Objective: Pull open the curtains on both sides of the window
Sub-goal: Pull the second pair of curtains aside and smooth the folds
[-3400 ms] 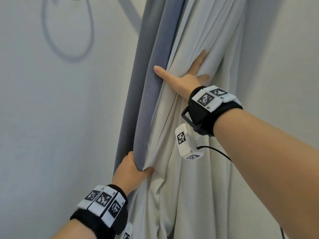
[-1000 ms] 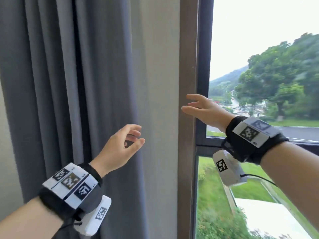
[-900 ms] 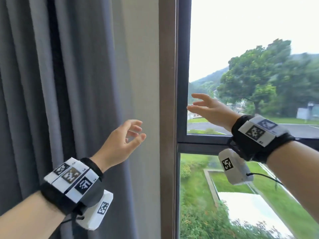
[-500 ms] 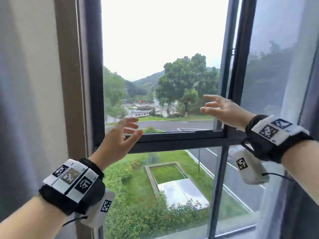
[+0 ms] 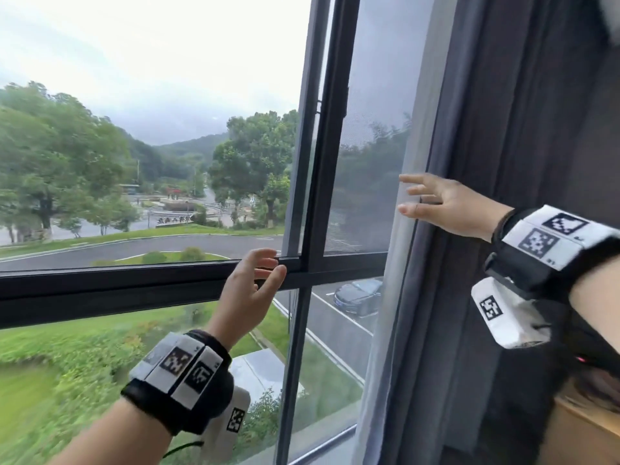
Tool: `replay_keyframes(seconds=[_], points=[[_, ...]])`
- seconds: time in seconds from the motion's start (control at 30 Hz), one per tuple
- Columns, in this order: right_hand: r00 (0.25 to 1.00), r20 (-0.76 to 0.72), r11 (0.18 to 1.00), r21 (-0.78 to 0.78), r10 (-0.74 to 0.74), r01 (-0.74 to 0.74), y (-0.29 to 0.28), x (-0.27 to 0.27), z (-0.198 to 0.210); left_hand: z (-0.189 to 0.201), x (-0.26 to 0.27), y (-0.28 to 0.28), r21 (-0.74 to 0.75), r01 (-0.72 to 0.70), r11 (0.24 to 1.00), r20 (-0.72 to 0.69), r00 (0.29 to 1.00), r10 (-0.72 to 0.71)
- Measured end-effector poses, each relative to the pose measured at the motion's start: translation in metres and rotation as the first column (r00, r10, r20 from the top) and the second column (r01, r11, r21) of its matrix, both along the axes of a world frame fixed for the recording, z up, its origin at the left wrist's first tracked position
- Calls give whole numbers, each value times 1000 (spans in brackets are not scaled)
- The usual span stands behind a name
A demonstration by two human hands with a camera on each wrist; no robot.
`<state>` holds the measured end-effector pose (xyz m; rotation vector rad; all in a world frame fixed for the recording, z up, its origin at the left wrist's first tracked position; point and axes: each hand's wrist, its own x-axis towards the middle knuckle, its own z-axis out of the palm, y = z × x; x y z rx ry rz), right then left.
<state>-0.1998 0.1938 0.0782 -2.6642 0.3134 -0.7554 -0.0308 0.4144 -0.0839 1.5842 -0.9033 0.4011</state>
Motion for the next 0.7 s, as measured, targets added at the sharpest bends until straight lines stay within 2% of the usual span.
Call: replay_keyframes(seconds=[0.33,0.53,0.7], points=[[993,-21,983,-146,-117,112,-62,7,-7,-11,36,-154,-46,138,989,-34,990,-140],[986,-24,958,-239,-168,157,-96,56,-2,11,96,-240,-28,249,968,13,968,-249],[967,-33,903,-367,-251,222,-132,115,29,34,155,-307,-45,317,947,40,948,-315]])
